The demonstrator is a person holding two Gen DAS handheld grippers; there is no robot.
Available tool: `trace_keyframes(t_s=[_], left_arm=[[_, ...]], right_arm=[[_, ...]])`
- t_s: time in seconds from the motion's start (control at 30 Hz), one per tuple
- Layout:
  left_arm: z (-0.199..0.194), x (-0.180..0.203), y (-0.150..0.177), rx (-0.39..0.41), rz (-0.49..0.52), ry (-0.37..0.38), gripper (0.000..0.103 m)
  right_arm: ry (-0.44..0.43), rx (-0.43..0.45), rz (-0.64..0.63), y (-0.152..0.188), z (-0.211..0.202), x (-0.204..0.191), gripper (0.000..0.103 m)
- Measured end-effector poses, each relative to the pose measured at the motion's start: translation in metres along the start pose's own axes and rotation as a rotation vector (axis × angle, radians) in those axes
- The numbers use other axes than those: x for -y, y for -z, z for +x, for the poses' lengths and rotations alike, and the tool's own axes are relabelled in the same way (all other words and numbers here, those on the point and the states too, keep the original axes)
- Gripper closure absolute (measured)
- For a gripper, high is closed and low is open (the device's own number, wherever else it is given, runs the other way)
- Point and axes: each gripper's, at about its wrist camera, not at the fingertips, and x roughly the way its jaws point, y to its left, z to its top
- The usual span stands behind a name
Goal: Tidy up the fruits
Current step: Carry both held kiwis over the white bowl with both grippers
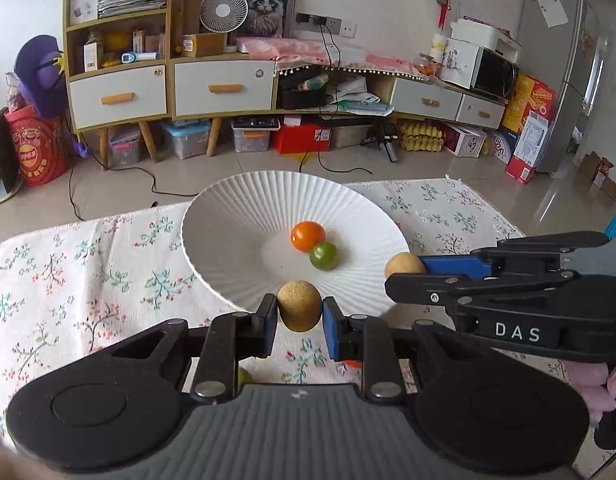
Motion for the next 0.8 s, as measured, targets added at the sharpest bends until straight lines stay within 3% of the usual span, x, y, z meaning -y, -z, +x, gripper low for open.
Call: trace_keyframes(t_s=[0.17,0.53,0.8], left_arm=[[0.019,0.001,-0.009,0.009,0.041,-0.013,0.088],[0.048,0.003,-0.009,-0.027,0.12,-0.047,0.088],[0.057,-0.001,-0.01,-0.04,0.119,-0.053,0.088]], right_arm=[[0.021,-0.012,0.031,-0.001,0.013,0.008,0.081],[0.076,-0.058,-0.034,0.0,0.034,0.01,0.081],[0.07,-0.055,-0.071,-0.002,0.036,0.007,0.081]])
